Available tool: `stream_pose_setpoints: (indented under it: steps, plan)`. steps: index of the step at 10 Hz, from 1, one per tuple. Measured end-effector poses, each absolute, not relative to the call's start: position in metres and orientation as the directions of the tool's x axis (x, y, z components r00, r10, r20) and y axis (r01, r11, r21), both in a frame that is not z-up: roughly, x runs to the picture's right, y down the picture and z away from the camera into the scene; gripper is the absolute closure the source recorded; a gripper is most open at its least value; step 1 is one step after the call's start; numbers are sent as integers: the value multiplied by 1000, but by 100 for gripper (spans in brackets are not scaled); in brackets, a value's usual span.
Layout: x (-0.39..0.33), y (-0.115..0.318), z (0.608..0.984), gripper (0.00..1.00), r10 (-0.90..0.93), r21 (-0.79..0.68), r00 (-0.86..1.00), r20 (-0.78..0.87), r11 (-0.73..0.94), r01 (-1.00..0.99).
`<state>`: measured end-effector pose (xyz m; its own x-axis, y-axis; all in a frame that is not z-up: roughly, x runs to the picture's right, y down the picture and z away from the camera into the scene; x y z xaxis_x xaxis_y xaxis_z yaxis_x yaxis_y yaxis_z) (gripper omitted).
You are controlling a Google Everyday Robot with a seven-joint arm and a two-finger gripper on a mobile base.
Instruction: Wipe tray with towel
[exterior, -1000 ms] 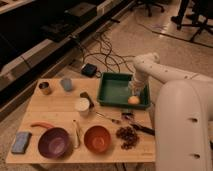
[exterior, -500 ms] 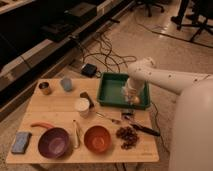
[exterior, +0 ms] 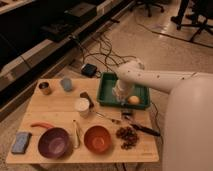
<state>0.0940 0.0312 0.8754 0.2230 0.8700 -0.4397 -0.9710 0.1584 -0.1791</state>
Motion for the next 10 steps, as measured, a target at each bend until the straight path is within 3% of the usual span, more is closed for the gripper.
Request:
stream_pose_setpoints:
  steps: [5, 10]
  plan:
    - [99, -8, 947, 100, 869, -176, 224, -441, 161, -971]
    - [134, -6, 961, 100, 868, -125, 184, -461, 142, -982]
